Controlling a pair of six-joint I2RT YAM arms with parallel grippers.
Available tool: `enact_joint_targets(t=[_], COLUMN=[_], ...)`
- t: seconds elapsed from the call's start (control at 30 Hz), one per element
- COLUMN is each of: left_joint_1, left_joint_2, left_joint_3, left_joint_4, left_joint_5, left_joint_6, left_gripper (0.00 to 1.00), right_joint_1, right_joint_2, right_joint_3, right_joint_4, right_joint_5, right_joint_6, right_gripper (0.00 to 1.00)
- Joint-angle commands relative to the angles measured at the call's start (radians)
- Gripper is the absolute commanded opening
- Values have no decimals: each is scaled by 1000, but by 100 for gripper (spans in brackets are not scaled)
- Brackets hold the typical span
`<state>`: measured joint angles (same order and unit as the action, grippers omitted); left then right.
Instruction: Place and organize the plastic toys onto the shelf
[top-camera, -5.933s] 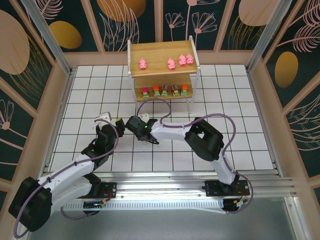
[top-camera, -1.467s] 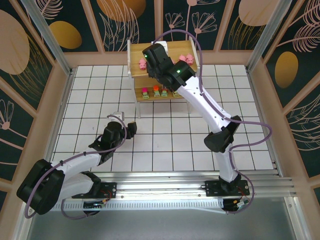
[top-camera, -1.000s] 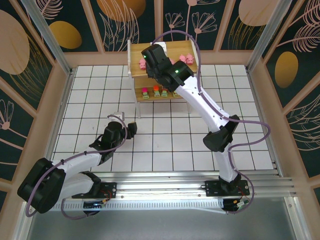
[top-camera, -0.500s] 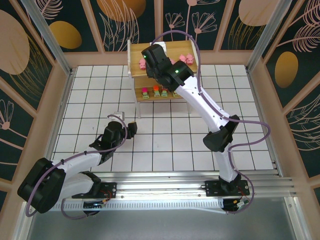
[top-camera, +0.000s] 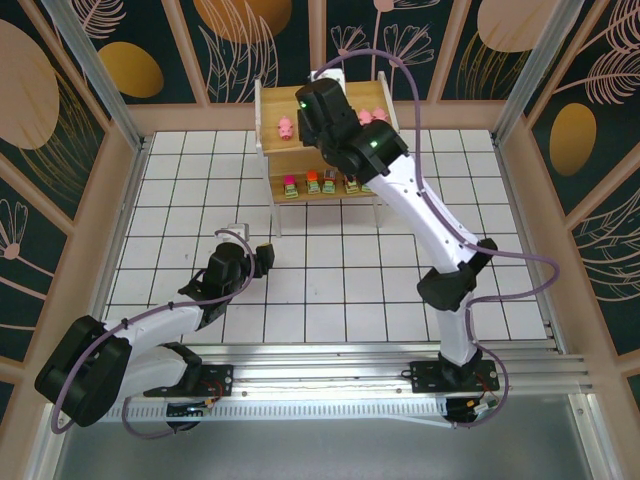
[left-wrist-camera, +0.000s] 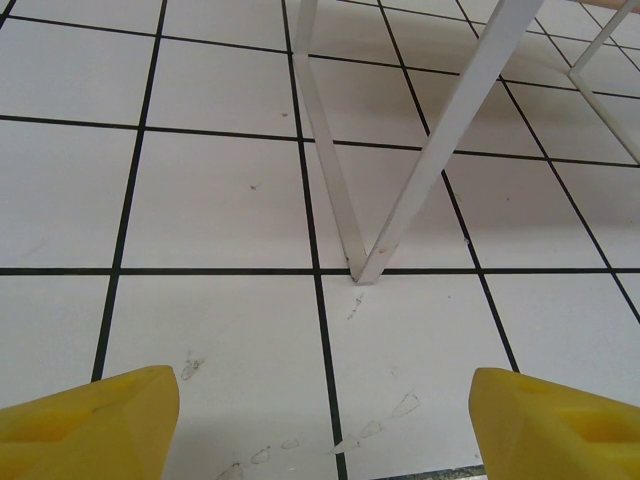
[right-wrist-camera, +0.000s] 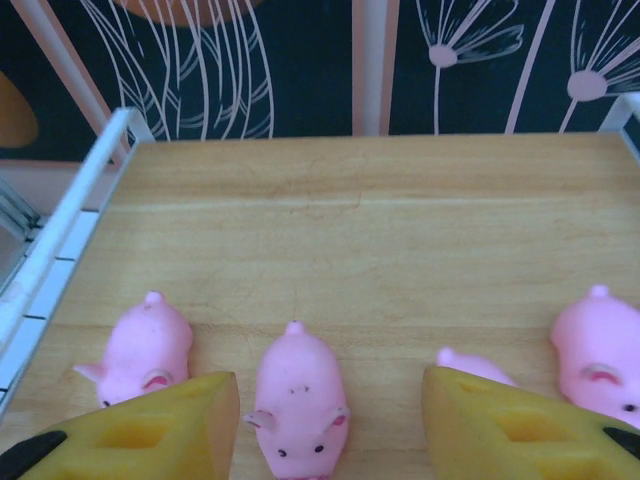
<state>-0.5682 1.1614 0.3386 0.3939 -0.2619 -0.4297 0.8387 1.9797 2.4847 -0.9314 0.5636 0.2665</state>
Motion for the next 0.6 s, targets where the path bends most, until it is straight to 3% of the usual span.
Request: enact_joint_targets(t=[0.0,0.2,0.57], left_joint_1=[7,7,7], left_joint_2=[1,-9,-44], left_joint_3=[20,20,10], left_joint_4=[32,25,8], left_joint_5=[-9,-26,-67], left_joint_6=[19,20,19], left_gripper=[77,78,85], right_joint_1=[17,42,73], right_joint_2=[-66,-183,-598], right_joint_3=[-18,-175,-736], right_joint_4=[32,82,263], right_joint_5=[48,93,180], right_joint_6=[-18,-16,13], right_gripper=[52,54,61])
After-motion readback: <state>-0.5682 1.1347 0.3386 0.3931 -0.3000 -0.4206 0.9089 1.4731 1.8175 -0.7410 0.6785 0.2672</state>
